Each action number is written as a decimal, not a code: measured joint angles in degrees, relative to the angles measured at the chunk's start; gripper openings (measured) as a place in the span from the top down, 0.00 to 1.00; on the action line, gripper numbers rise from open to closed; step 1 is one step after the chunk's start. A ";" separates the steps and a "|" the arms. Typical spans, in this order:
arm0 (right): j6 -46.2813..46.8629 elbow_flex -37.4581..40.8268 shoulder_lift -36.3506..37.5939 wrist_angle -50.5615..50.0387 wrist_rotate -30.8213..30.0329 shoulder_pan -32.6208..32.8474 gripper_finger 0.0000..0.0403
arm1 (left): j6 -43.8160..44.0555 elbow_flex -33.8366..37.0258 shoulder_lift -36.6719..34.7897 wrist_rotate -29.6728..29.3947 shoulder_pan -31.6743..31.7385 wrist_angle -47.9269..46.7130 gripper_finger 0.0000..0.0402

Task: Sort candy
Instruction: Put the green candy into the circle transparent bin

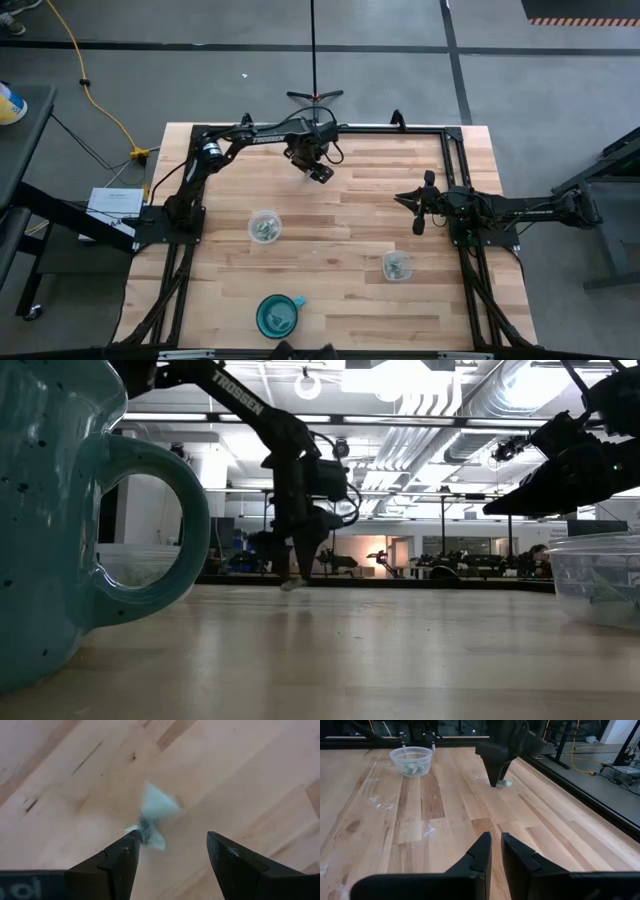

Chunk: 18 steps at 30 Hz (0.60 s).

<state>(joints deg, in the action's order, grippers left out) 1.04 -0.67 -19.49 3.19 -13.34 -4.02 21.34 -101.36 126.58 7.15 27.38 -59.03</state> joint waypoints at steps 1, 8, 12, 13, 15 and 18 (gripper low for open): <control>0.00 0.00 0.00 -0.03 0.00 -0.01 0.92 | -0.01 0.02 0.14 -0.10 0.06 0.25 0.35; 0.00 -0.02 0.00 -0.34 0.08 0.01 0.92 | -0.07 0.02 0.13 -0.45 0.93 2.24 0.38; 0.00 -0.02 0.00 -0.36 0.09 -0.01 0.91 | -1.17 0.02 0.12 -0.64 1.24 2.06 0.39; 0.00 -0.02 0.00 -0.36 0.09 0.01 0.91 | -1.70 0.09 0.14 -0.64 1.20 2.09 0.40; 0.00 -0.02 0.00 -0.40 0.09 0.01 0.91 | -2.18 0.11 0.57 -0.28 1.13 1.80 0.41; 0.00 -0.02 0.00 -0.42 0.07 0.00 0.92 | -3.57 0.28 0.77 0.12 1.11 0.59 0.45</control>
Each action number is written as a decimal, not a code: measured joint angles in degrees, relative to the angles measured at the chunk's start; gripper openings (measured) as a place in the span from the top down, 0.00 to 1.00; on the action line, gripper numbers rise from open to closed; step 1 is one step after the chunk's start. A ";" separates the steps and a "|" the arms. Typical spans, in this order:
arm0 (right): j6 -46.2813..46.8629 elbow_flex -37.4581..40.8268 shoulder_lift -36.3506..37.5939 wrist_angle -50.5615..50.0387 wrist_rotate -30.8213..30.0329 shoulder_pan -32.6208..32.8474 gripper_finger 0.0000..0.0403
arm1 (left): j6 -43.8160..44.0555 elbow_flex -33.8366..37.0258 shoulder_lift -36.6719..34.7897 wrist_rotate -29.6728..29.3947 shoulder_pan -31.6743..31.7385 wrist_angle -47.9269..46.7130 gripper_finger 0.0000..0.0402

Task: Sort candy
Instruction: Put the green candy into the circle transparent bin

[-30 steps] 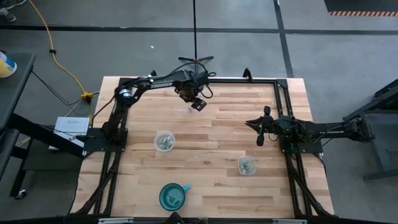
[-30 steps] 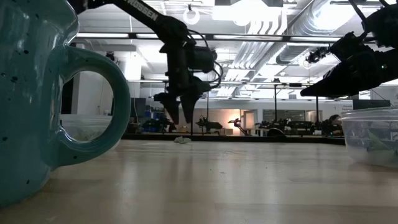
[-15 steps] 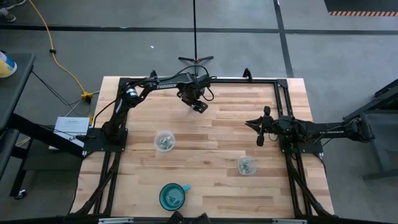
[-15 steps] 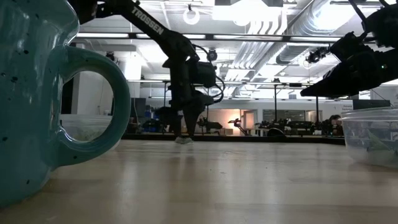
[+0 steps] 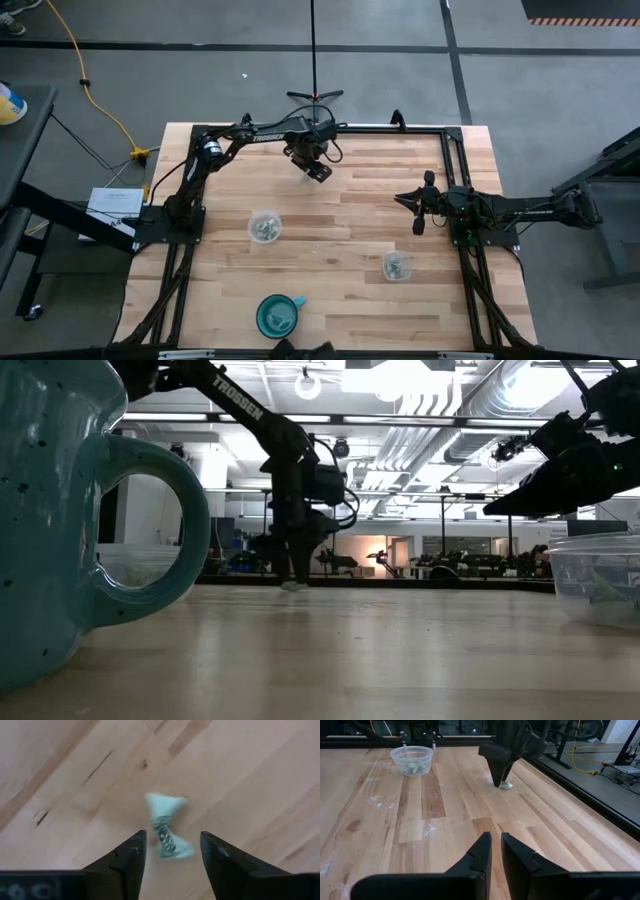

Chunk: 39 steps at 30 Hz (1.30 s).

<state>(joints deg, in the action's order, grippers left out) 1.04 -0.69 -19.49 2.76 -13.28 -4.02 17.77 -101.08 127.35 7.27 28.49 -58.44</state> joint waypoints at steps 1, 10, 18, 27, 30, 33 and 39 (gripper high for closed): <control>0.00 0.00 0.00 0.00 0.00 -0.01 0.92 | -0.27 -0.04 0.01 0.09 0.00 -0.04 0.47; 0.00 0.00 0.00 -0.02 -0.02 0.00 0.91 | -1.21 -0.04 0.50 1.24 0.00 -0.82 0.70; 0.00 0.00 0.00 -0.07 -0.04 0.01 0.92 | -4.49 -1.74 0.48 1.05 -0.11 -3.81 0.95; 0.26 0.00 0.00 -0.07 -0.06 0.00 0.92 | -5.54 -13.15 -3.31 -11.38 -9.02 -27.75 0.95; 0.33 0.00 0.00 -0.07 0.18 0.01 0.92 | -3.96 -12.23 -5.60 -12.59 -13.84 -31.40 0.95; 0.37 0.00 0.02 -0.07 0.26 -0.01 0.93 | -4.40 -8.53 -8.46 -10.02 -18.40 -32.20 0.94; 0.20 0.00 0.00 0.14 0.28 0.01 0.92 | -1.22 0.59 -12.85 -5.91 -24.84 -31.27 0.95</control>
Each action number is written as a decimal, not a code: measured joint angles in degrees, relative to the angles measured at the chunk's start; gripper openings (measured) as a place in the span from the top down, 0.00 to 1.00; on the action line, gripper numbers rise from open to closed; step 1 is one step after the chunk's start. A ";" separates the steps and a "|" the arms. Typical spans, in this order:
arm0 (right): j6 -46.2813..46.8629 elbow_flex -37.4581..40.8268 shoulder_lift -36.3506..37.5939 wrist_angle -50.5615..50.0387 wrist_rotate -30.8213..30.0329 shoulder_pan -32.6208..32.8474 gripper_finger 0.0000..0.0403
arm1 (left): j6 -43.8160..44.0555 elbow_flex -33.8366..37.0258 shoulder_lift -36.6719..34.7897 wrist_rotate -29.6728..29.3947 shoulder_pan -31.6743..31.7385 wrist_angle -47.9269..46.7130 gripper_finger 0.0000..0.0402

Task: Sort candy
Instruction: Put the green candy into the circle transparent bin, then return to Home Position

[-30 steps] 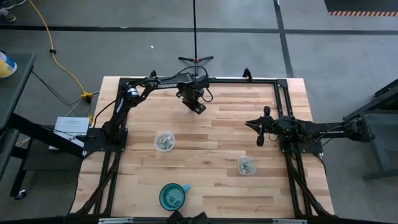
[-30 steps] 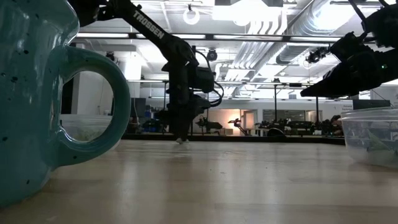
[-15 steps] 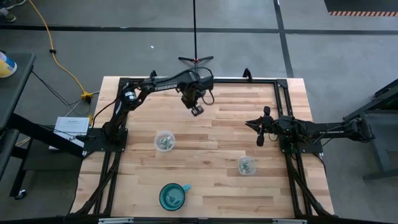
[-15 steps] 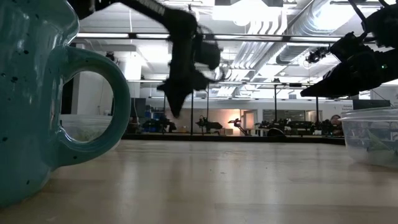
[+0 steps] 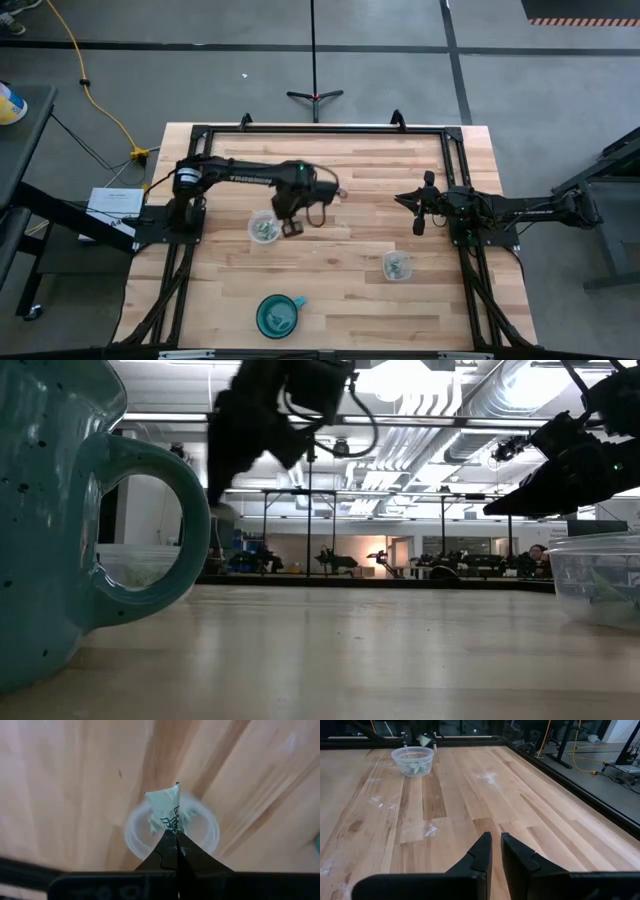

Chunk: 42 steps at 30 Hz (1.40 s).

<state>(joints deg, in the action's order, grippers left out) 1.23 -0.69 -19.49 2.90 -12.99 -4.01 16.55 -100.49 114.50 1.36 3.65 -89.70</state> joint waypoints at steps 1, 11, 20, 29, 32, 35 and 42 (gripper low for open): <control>-0.02 0.00 0.00 0.08 0.00 0.00 0.92 | 1.20 1.91 -0.97 0.16 -0.59 -0.05 0.95; 0.00 0.02 0.00 0.43 0.02 0.00 0.92 | 9.25 19.55 -7.53 4.21 -1.41 2.48 0.91; 0.02 0.02 0.00 0.65 -0.10 -0.01 0.93 | 5.84 25.25 -8.26 3.90 -1.41 9.16 0.85; 0.43 0.04 0.00 0.85 -0.15 0.00 0.92 | -2.21 25.20 -13.82 -0.46 -1.45 17.30 0.57; 0.45 0.04 0.00 0.97 -0.15 -0.01 0.93 | -6.68 26.14 -17.70 -6.53 -1.44 29.00 0.50; 0.51 0.04 0.00 1.12 -0.15 0.00 0.93 | -15.09 33.01 -23.66 -6.02 -1.39 53.21 0.46; 2.66 0.04 0.00 0.94 -0.15 0.00 0.92 | -18.93 60.09 -39.09 -2.25 -1.41 89.53 0.50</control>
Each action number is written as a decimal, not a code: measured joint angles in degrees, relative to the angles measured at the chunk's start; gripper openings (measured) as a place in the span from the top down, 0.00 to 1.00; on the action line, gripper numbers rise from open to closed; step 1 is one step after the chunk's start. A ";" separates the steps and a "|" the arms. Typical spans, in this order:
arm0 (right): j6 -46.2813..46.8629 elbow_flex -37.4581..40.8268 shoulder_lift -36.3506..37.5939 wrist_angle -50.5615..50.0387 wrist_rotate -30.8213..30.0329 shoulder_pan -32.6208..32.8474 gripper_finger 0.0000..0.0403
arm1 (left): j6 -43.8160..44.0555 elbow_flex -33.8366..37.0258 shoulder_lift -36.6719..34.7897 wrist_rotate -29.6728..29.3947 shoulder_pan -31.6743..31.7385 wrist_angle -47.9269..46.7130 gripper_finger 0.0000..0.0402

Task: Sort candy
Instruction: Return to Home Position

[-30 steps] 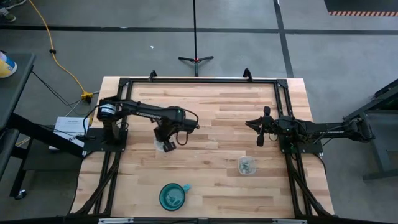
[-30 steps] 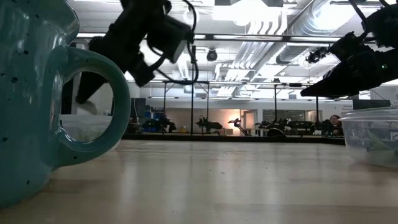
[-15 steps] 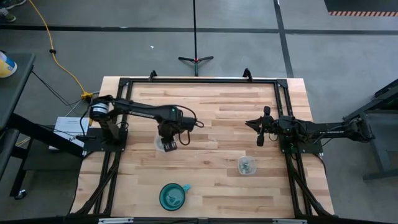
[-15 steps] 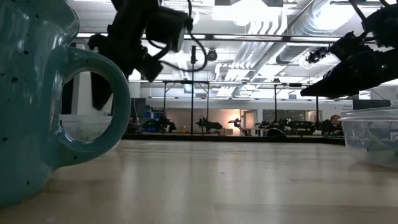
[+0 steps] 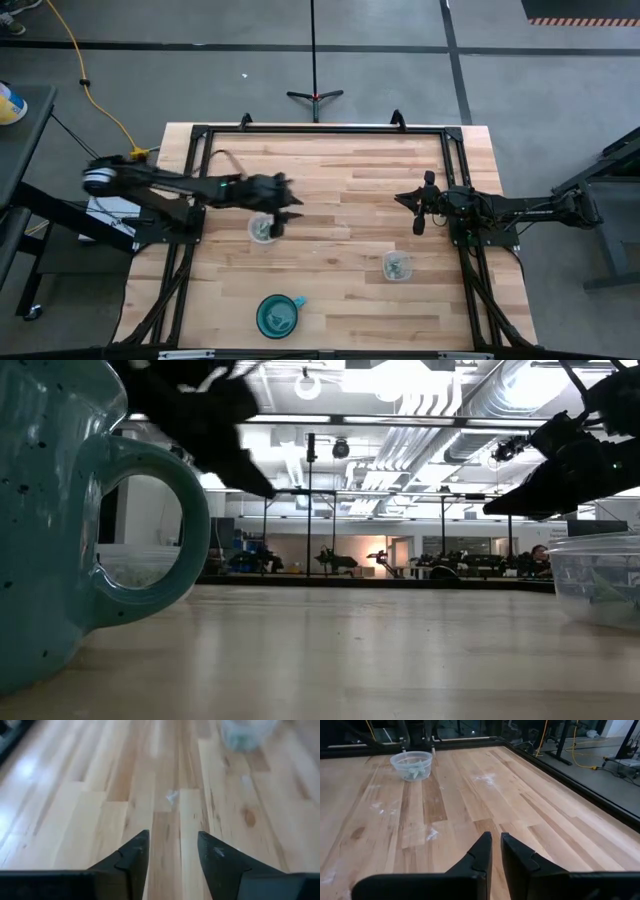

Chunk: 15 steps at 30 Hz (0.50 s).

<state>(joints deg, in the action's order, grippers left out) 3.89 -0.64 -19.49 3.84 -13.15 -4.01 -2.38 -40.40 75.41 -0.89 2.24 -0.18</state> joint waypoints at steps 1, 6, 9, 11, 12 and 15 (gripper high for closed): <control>0.27 0.00 0.01 0.00 0.00 0.00 0.92 | 0.87 3.91 -2.90 0.00 0.02 3.79 0.51; 0.38 0.00 0.02 0.02 0.00 0.00 0.93 | 1.58 20.64 -19.63 0.31 -0.04 18.12 0.60; 0.71 0.00 0.02 0.08 0.00 0.00 0.92 | 0.57 27.79 -30.09 0.26 -0.02 21.15 0.66; 1.11 0.00 0.03 0.29 0.01 0.00 0.92 | -0.17 31.12 -36.64 0.28 -0.02 20.99 0.72; 1.15 0.00 0.05 0.40 0.00 0.00 0.92 | -0.60 32.54 -39.77 0.28 -0.02 20.84 0.75; 1.13 0.00 0.06 1.52 0.01 0.00 0.93 | -2.63 35.21 -48.57 -0.81 -0.02 16.04 0.87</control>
<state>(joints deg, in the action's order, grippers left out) 5.02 -0.64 -19.42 5.36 -13.14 -4.01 -5.01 -5.18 26.84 -1.70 2.22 15.86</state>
